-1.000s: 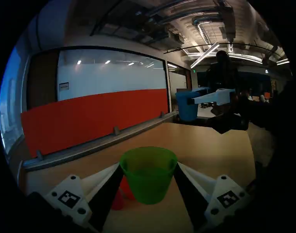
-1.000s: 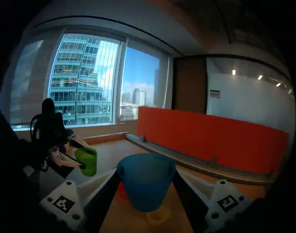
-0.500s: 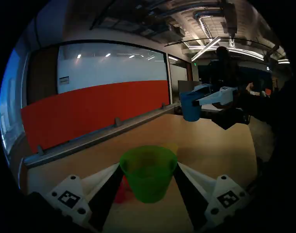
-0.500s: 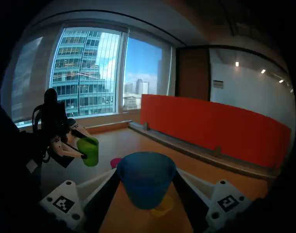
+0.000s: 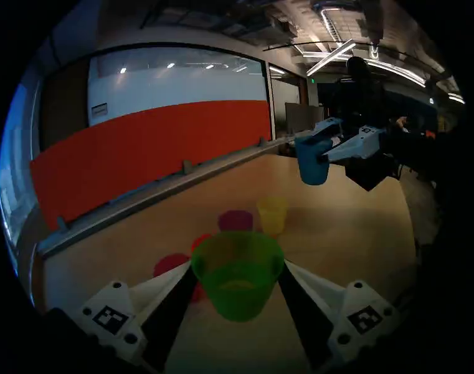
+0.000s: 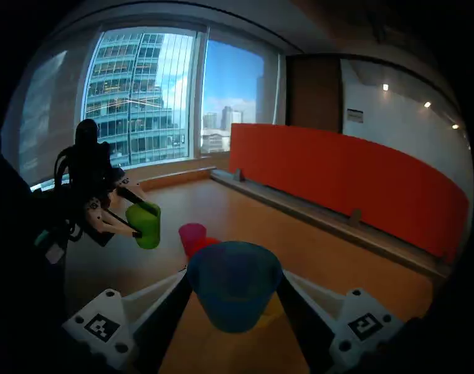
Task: Pour water
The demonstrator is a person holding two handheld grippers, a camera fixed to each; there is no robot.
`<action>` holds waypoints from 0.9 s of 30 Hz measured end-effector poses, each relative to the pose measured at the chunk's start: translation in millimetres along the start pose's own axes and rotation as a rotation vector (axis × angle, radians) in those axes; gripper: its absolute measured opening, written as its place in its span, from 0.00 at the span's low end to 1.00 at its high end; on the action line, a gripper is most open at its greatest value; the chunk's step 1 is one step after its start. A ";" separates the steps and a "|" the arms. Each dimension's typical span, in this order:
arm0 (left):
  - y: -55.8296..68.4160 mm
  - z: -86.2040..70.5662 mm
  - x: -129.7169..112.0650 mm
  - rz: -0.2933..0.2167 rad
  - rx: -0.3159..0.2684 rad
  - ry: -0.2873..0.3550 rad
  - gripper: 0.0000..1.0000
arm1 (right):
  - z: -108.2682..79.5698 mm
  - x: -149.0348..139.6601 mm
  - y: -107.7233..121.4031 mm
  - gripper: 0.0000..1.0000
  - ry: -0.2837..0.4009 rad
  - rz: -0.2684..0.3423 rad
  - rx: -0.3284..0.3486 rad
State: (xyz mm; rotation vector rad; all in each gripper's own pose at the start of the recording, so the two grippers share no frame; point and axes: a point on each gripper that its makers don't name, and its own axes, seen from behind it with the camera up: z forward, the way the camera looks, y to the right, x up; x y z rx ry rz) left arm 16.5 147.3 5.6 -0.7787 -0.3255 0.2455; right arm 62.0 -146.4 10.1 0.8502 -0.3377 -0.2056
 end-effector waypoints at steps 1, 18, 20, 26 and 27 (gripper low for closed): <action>-0.1 0.8 -3.7 -0.001 -0.002 -0.012 0.86 | 1.0 -4.7 -0.1 0.92 -0.011 0.000 0.002; -6.2 16.5 -62.8 0.000 -0.017 -0.177 0.86 | 19.2 -68.4 -8.7 0.92 -0.154 0.000 0.045; -7.5 18.2 -67.8 -0.004 -0.017 -0.188 0.86 | 21.0 -75.2 -9.1 0.92 -0.169 0.000 0.047; -10.4 22.9 -80.1 -0.017 -0.021 -0.212 0.86 | 25.4 -88.9 -12.7 0.92 -0.197 0.002 0.056; -10.6 23.9 -81.2 -0.021 -0.022 -0.213 0.86 | 26.1 -90.0 -13.1 0.92 -0.199 0.004 0.057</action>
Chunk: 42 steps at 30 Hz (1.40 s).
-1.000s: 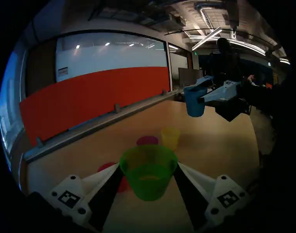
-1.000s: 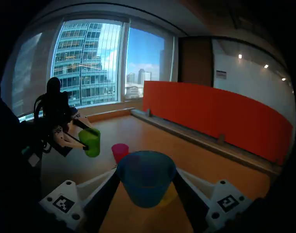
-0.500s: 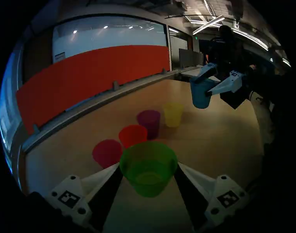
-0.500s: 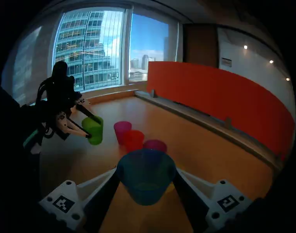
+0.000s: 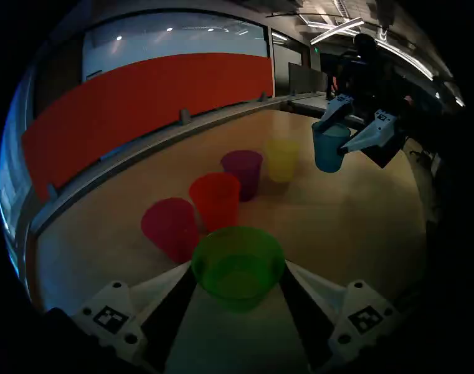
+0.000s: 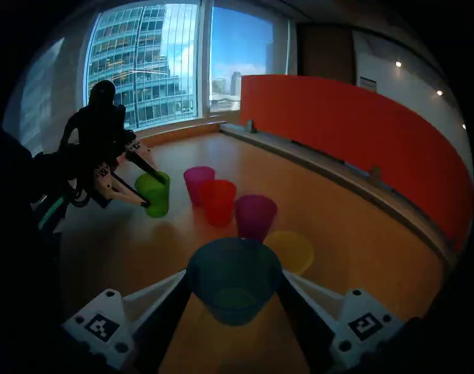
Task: Pour water
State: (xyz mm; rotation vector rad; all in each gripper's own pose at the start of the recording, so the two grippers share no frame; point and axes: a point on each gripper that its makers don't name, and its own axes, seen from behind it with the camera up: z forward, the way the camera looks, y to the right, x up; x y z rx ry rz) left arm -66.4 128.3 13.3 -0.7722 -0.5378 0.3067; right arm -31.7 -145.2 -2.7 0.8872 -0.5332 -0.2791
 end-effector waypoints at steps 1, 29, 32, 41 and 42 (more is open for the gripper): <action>-0.2 1.2 -0.9 -0.003 -0.001 -0.001 0.86 | 1.0 -1.0 -0.3 0.92 -0.002 0.002 0.001; 1.2 9.2 -17.6 -0.038 -0.026 0.006 0.86 | 11.2 -15.4 -1.0 0.92 -0.041 -0.003 -0.003; 1.5 8.9 -18.7 -0.043 -0.028 0.008 0.86 | 12.3 -15.3 -1.3 0.92 -0.042 -0.004 -0.003; 1.2 8.6 -21.3 -0.049 -0.030 0.010 0.88 | 14.9 -15.9 -2.1 0.92 -0.044 -0.002 -0.004; 0.8 8.5 -21.4 -0.050 -0.029 0.009 0.90 | 14.9 -16.1 -2.2 0.92 -0.045 -0.002 -0.004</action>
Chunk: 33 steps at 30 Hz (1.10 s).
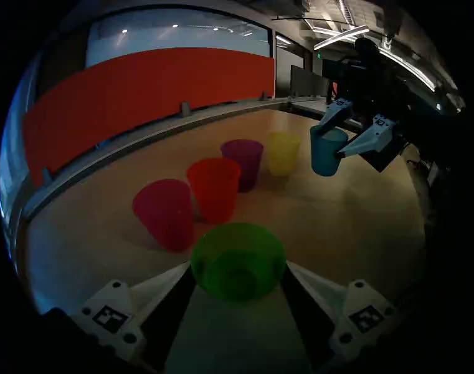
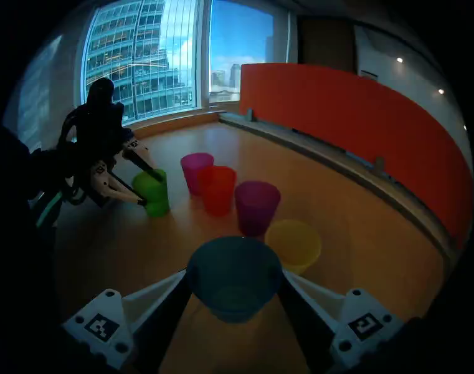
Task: Pour water
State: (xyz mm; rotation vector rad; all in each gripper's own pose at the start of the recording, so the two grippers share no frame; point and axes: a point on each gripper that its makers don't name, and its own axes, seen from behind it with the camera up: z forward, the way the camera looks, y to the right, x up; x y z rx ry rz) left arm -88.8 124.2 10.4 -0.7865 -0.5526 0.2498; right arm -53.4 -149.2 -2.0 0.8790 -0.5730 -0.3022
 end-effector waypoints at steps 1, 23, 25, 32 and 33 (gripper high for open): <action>-0.4 -0.1 -0.1 0.000 0.001 -0.001 0.92 | 0.1 -0.2 -0.1 0.92 0.000 0.000 0.000; -1.6 -11.1 -3.7 -0.009 0.015 -0.001 0.99 | 19.6 -32.7 -4.1 0.92 -0.047 0.007 -0.005; -1.0 -12.2 -3.6 -0.010 0.013 -0.001 0.99 | 20.4 -34.4 -4.6 0.92 -0.047 0.009 -0.006; -1.7 -14.6 -1.7 -0.011 0.016 0.003 0.99 | 20.1 -38.7 -3.2 0.92 -0.048 0.019 -0.010; -1.8 -14.7 -1.7 -0.011 0.016 0.003 0.99 | 19.6 -39.0 -3.2 0.92 -0.048 0.019 -0.010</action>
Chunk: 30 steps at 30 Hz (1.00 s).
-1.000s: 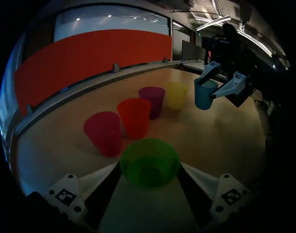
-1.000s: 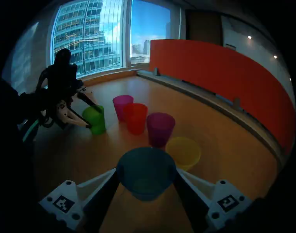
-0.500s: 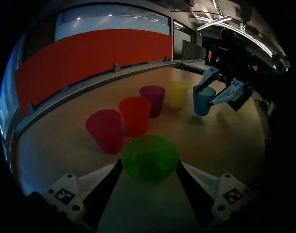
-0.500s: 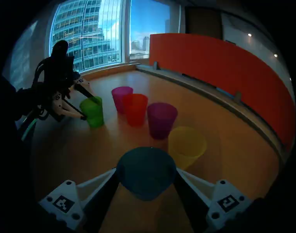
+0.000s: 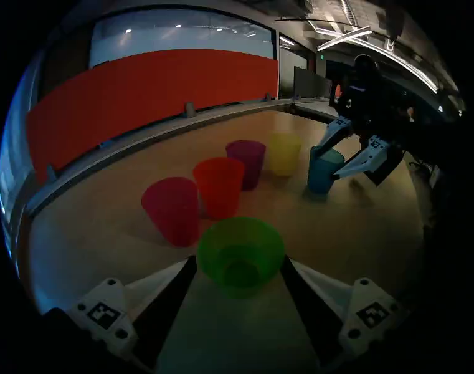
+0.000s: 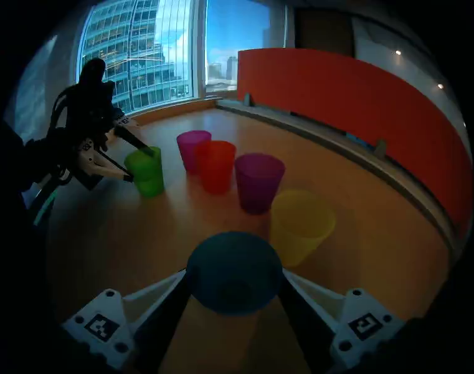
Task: Pour water
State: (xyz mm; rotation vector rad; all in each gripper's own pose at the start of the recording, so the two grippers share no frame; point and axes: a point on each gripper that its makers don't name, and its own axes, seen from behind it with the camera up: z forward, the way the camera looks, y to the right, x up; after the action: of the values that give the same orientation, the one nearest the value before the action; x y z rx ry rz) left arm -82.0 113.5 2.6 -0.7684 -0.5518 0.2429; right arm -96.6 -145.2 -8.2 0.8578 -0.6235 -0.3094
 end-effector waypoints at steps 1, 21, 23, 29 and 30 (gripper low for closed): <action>0.0 -0.1 0.0 0.000 0.000 0.000 0.99 | -0.4 -0.3 0.0 0.92 0.000 0.000 0.000; -1.1 -18.3 -8.1 -0.014 0.040 0.005 0.99 | -23.8 -10.6 1.3 1.00 0.002 0.015 -0.036; -2.1 -22.3 -10.1 -0.019 0.051 0.006 0.99 | -27.8 -12.6 1.8 1.00 0.003 0.018 -0.042; -5.1 -35.9 -14.1 -0.037 0.082 0.014 0.99 | -42.6 -16.8 4.1 1.00 0.010 0.023 -0.069; -6.0 -38.2 -14.5 -0.039 0.090 0.015 0.99 | -45.4 -17.6 4.4 1.00 0.012 0.023 -0.073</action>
State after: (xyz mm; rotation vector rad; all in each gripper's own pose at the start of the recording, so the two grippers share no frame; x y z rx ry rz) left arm -72.9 80.9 -21.1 -0.6711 -0.5373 0.2241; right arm -82.0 -106.3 -33.9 0.7811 -0.6068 -0.3038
